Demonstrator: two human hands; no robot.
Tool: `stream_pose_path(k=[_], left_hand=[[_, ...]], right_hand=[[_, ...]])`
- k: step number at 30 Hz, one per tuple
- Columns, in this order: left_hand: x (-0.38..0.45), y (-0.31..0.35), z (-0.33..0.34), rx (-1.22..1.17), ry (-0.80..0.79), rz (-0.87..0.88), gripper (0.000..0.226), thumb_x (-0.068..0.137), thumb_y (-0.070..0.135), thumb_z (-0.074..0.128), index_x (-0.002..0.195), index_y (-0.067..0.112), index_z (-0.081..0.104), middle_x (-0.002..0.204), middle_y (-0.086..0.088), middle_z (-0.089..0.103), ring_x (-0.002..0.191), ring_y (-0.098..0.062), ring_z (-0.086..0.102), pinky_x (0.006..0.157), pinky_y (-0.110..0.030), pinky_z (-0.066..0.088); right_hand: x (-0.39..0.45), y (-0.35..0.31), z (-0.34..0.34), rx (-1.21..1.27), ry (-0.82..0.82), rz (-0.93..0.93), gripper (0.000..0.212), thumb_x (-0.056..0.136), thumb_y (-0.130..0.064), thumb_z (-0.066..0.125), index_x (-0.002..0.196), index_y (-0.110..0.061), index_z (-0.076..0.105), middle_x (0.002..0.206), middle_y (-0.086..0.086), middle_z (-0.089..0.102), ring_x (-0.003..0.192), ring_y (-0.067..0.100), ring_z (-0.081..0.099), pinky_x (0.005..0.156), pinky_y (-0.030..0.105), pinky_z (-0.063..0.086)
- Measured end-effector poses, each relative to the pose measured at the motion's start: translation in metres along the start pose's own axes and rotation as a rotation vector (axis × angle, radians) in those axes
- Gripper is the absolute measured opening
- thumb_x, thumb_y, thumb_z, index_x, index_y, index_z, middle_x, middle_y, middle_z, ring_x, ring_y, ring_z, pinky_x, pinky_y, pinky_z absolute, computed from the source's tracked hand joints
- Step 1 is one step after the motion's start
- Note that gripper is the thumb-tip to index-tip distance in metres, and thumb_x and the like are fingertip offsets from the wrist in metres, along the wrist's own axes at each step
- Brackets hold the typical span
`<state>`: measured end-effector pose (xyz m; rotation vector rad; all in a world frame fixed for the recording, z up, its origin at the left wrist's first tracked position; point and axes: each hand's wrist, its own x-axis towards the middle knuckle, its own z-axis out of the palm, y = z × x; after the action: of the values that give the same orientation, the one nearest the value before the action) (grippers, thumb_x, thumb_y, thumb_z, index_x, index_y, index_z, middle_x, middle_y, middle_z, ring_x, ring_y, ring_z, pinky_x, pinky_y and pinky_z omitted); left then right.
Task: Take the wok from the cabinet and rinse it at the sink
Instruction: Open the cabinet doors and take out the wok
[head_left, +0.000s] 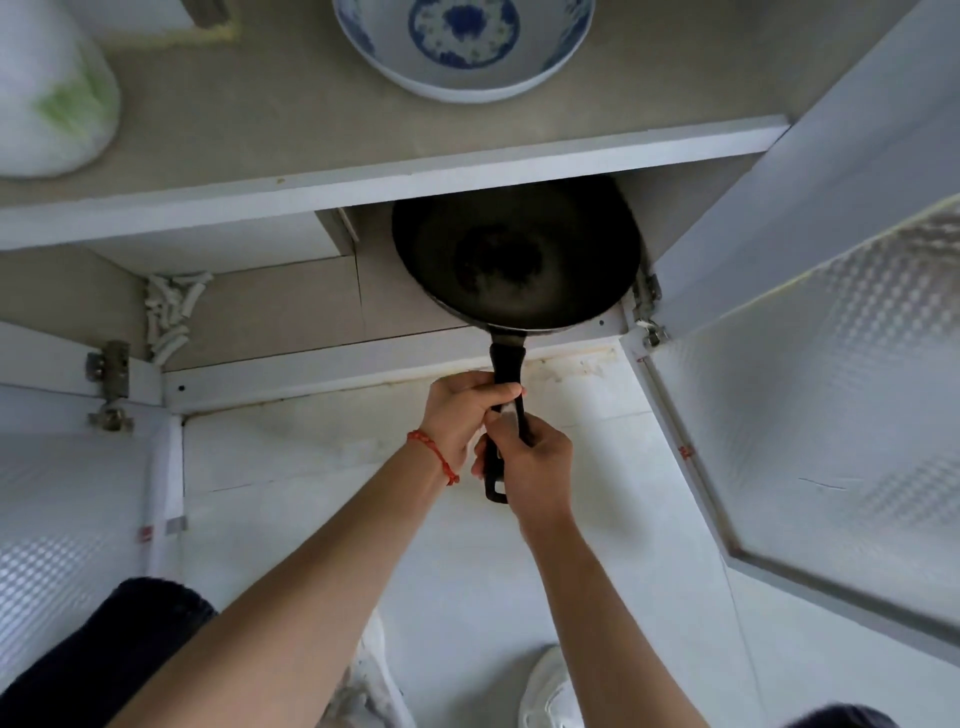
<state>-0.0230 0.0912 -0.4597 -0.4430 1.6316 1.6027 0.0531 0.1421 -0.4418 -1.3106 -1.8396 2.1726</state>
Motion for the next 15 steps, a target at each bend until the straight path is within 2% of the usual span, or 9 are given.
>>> stream_pose_path(k=[3, 5, 7, 12, 15], left_hand=[[-0.038, 0.002, 0.006, 0.019, 0.008, -0.051, 0.012, 0.075, 0.008, 0.066, 0.067, 0.014, 0.072, 0.088, -0.018, 0.068, 0.077, -0.029, 0.060, 0.069, -0.036, 0.051], [-0.065, 0.005, 0.009, 0.001, 0.008, -0.098, 0.013, 0.075, 0.007, 0.066, 0.067, 0.014, 0.073, 0.086, -0.017, 0.069, 0.083, -0.032, 0.062, 0.083, -0.043, 0.053], [-0.094, 0.009, 0.013, 0.005, 0.005, -0.122, 0.012, 0.077, 0.006, 0.064, 0.071, 0.012, 0.072, 0.084, -0.014, 0.069, 0.085, -0.030, 0.063, 0.087, -0.042, 0.051], [-0.175, 0.027, 0.019, 0.006, 0.038, -0.190, 0.011, 0.079, 0.003, 0.061, 0.074, 0.008, 0.069, 0.078, -0.010, 0.069, 0.076, -0.026, 0.063, 0.081, -0.038, 0.052], [-0.225, 0.039, 0.020, 0.014, 0.060, -0.234, 0.013, 0.078, 0.001, 0.060, 0.070, 0.006, 0.069, 0.072, -0.009, 0.069, 0.068, -0.025, 0.061, 0.070, -0.033, 0.050]], right_hand=[[-0.036, -0.013, -0.013, 0.004, -0.005, 0.050, 0.021, 0.085, -0.008, 0.059, 0.068, 0.005, 0.057, 0.054, 0.013, 0.056, 0.037, 0.015, 0.055, 0.043, 0.026, 0.048], [-0.062, -0.024, -0.021, 0.016, -0.011, 0.090, 0.020, 0.085, -0.008, 0.059, 0.067, 0.000, 0.056, 0.054, 0.011, 0.056, 0.037, 0.015, 0.054, 0.044, 0.026, 0.048], [-0.088, -0.037, -0.029, 0.018, -0.021, 0.125, 0.020, 0.085, -0.008, 0.059, 0.067, -0.001, 0.056, 0.053, 0.009, 0.056, 0.037, 0.016, 0.054, 0.046, 0.028, 0.047], [-0.160, -0.071, -0.043, -0.002, -0.032, 0.183, 0.020, 0.085, -0.008, 0.058, 0.066, -0.001, 0.056, 0.052, 0.006, 0.057, 0.039, 0.018, 0.054, 0.046, 0.028, 0.047], [-0.208, -0.094, -0.049, 0.017, -0.035, 0.221, 0.022, 0.083, -0.008, 0.059, 0.063, -0.002, 0.055, 0.051, 0.006, 0.056, 0.039, 0.019, 0.053, 0.044, 0.026, 0.046]])
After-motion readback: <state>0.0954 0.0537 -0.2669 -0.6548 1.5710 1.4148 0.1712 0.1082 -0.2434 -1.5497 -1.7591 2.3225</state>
